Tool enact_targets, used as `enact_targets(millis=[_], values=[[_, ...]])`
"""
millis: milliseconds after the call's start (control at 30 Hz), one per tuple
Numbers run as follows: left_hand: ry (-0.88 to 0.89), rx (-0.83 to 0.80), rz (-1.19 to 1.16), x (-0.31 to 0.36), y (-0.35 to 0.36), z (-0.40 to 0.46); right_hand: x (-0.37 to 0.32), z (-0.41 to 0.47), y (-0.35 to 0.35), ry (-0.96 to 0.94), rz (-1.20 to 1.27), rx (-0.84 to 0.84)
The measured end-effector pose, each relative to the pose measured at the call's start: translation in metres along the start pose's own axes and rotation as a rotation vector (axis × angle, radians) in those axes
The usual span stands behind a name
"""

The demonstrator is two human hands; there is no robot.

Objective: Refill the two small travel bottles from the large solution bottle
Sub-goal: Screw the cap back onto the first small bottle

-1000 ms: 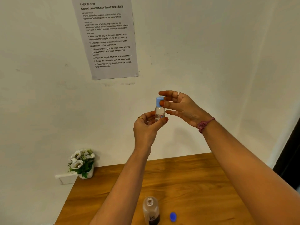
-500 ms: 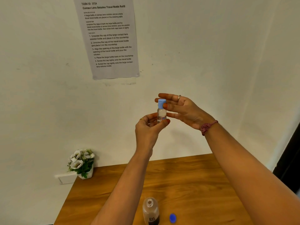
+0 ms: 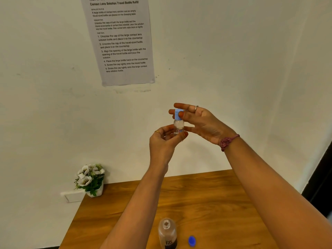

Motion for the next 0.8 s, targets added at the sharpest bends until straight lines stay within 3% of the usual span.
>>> enact_targets(millis=[400,800], values=[[-0.008,-0.074,-0.027,0.0031,-0.0011,0.0006,0.0027,0.0028,-0.0011,-0.038,0.059,-0.129],[0.036,-0.062,0.040,0.0018,0.0007,-0.0001,0.0034,-0.0004,0.0008,-0.116,-0.061,0.018]])
Point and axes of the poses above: each hand's wrist, its own z-axis towards the middle knuckle, its own y-axis out of the palm, x = y × z, the point moved 3 cm from there along z, towards the middle knuckle, and after that the axes turned 6 degrees about x, right-handed, at the moved point
